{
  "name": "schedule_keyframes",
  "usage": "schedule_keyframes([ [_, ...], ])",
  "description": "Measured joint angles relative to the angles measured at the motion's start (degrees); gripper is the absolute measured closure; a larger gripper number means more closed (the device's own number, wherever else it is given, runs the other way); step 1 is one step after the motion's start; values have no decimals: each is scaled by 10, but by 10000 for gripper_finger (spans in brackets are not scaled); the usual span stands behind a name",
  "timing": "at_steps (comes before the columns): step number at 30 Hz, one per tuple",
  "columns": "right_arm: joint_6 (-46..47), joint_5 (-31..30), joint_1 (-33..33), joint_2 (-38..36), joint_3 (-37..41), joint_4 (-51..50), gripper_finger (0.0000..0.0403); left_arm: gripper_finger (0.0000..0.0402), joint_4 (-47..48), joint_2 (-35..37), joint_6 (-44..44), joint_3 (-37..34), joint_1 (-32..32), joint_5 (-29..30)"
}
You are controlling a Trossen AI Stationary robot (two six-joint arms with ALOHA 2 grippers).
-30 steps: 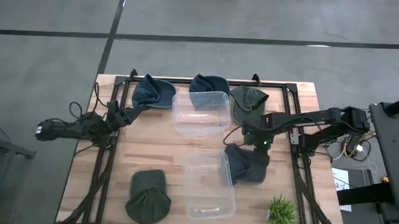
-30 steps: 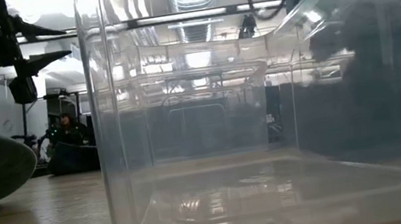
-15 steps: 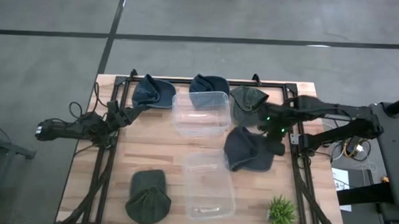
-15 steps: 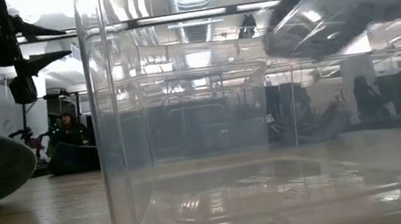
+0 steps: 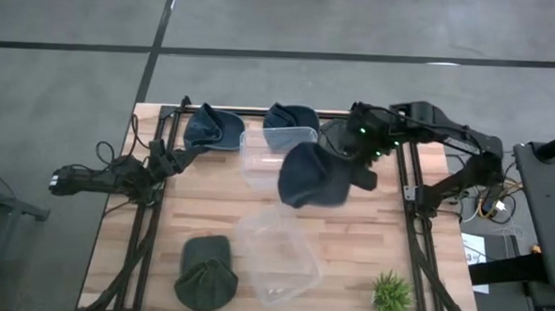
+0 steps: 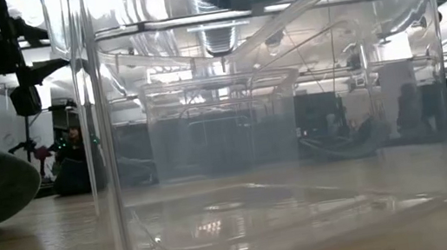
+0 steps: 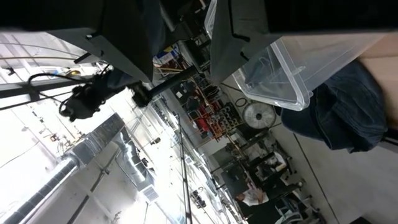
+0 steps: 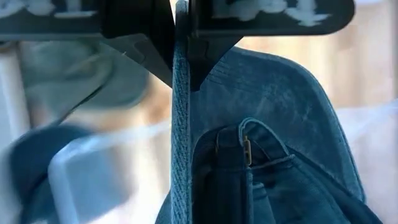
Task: Pick and place caps into container
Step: Put the bottom blue cap into the top transparent container
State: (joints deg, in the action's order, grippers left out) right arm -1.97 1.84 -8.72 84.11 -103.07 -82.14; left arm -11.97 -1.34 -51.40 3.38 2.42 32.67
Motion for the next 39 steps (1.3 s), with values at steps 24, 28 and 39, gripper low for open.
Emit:
schedule_keyframes([
  [24,-189,59,-160,392,-310,-39,390,248,0,0,-5,0,-1,0],
  [28,-178,59,-157,404,-310,-34,390,248,0,0,-5,0,-1,5],
  [39,-156,63,-157,406,-280,-31,390,248,0,0,-5,0,0,10],
])
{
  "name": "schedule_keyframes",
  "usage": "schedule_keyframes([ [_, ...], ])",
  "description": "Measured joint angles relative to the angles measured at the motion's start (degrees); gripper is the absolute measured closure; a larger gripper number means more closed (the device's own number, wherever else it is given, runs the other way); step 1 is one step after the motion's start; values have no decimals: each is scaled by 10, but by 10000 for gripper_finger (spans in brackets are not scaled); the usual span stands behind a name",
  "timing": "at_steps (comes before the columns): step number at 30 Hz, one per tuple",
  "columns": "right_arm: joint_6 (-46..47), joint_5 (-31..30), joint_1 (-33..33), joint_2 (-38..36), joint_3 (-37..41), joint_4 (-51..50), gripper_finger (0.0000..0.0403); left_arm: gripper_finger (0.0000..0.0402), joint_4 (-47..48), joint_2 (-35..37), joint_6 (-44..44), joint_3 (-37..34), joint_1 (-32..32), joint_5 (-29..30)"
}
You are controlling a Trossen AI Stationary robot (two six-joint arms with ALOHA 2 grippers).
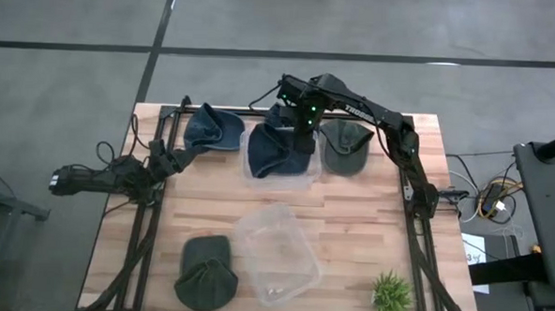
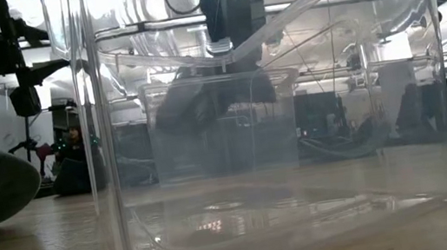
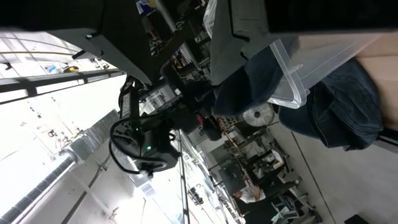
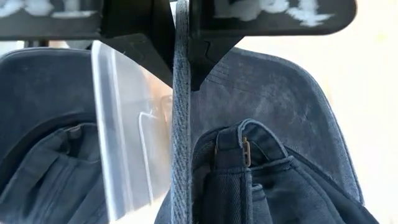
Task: Pick and place caps into container
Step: Put the bottom blue cap into the top transparent container
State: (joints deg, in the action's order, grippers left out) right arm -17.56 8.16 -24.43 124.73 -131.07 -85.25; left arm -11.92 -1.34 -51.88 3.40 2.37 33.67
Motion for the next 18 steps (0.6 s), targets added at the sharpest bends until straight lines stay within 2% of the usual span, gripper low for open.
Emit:
schedule_keyframes([
  [9,-5,15,0,0,60,11,375,248,0,0,0,0,0,1],
  [13,-2,22,2,0,68,31,341,248,0,0,0,-2,0,1],
  [18,16,29,3,0,66,34,276,248,0,0,-5,-6,0,1],
])
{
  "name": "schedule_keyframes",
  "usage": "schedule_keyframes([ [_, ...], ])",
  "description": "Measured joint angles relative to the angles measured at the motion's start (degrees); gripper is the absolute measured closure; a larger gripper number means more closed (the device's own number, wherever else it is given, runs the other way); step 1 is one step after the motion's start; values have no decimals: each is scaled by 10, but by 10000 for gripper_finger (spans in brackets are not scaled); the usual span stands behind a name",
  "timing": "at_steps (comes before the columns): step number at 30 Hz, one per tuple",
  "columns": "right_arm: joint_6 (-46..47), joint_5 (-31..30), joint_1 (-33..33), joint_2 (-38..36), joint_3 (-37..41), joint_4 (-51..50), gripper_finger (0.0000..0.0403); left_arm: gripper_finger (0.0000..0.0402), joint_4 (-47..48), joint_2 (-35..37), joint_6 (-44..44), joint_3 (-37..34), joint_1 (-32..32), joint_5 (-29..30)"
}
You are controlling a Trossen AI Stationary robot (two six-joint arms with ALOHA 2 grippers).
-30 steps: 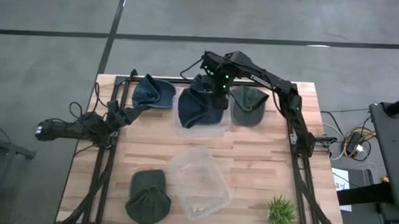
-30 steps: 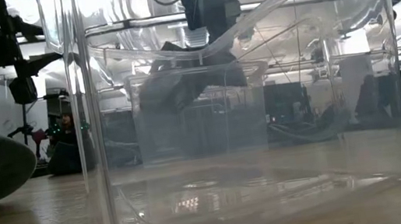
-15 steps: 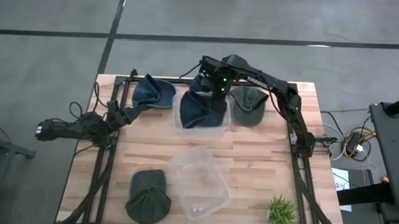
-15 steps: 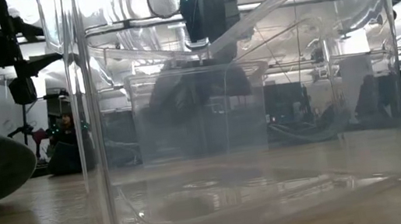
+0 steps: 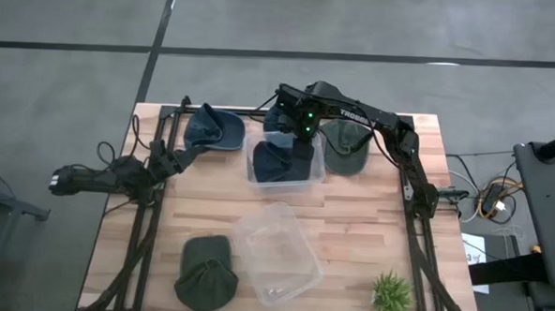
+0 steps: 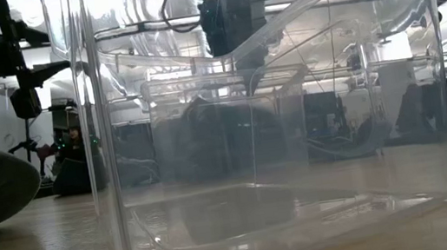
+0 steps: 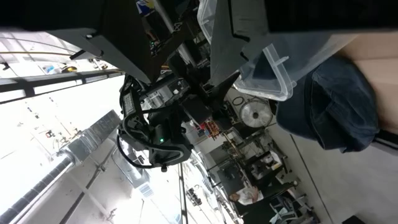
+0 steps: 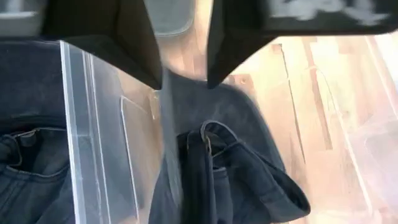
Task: Pick and place caps into container
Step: Put the bottom blue cap into the top transparent container, then put the left blue cap into the top transparent container
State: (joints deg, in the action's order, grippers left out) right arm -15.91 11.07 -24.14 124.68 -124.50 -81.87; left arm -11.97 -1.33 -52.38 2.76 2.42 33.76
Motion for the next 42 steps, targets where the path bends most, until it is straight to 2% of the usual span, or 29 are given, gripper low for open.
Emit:
schedule_keyframes([
  [5,11,-1,0,-8,-21,2,210,248,0,0,-2,-1,0,0],
  [10,21,-6,-1,-19,-65,5,172,248,0,0,-3,-1,0,4],
  [16,53,-5,-1,-39,-105,39,157,248,1,0,-76,-1,-1,51],
  [22,87,0,0,-80,-104,76,158,248,12,-29,-43,37,-1,52],
  [26,110,28,1,-105,-104,96,158,248,85,-73,-14,86,-1,52],
  [31,127,31,5,-127,-104,132,156,248,208,-161,61,163,-1,31],
  [38,144,32,8,-142,-103,158,165,248,357,-313,277,284,-2,9],
  [42,157,41,13,-149,-103,165,168,248,441,-391,359,343,-5,-1],
])
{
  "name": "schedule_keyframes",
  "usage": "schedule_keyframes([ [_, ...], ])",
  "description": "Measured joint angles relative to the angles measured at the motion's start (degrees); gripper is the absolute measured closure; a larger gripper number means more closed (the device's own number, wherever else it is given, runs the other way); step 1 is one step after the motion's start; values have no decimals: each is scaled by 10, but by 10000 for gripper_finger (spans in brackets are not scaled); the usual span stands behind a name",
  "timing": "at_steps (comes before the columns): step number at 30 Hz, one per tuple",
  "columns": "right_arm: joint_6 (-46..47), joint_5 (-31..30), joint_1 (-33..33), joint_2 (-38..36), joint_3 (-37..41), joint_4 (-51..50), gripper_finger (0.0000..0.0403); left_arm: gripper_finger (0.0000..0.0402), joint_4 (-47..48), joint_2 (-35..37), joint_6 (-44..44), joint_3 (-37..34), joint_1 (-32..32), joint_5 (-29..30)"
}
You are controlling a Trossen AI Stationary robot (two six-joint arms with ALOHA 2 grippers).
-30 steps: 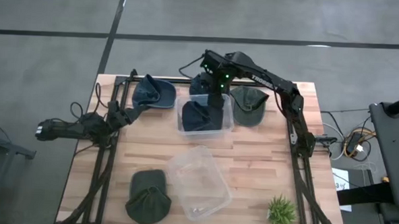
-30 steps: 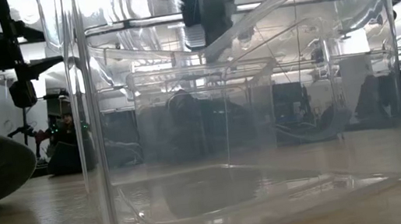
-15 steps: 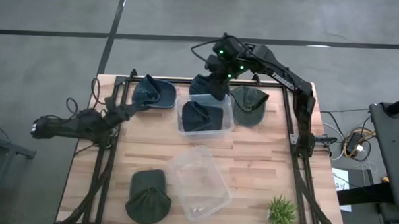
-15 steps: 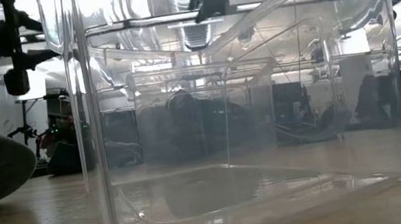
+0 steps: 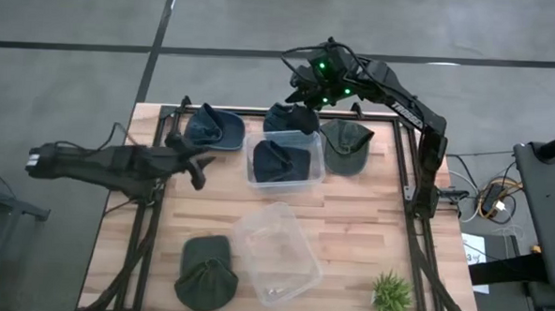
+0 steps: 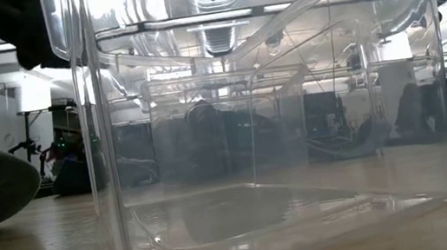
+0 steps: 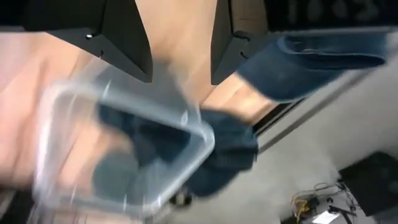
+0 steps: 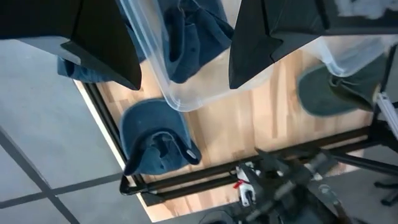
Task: Pick and place caps into container
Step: Put the left blue cap into the top transparent container
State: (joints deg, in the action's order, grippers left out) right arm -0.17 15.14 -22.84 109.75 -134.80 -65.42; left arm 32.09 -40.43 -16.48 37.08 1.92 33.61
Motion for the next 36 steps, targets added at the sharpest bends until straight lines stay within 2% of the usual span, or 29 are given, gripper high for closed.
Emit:
schedule_keyframes([
  [3,9,2,5,-2,0,1,167,248,37,-50,52,24,-5,0],
  [8,13,2,19,-4,0,3,171,248,59,-120,90,27,-37,10],
  [11,13,3,27,-6,0,2,172,248,79,-148,114,20,-57,46],
  [14,13,3,33,-7,0,3,172,248,65,-162,187,16,-84,51],
  [20,15,2,38,-6,0,6,172,248,27,-201,244,1,-140,-23],
  [25,15,2,39,-6,0,9,172,248,-1,-241,270,0,-186,-32],
  [29,13,1,39,-6,0,13,174,248,-11,-275,293,0,-221,-71],
  [36,7,0,39,-6,0,14,177,248,-54,-332,332,0,-258,-100],
])
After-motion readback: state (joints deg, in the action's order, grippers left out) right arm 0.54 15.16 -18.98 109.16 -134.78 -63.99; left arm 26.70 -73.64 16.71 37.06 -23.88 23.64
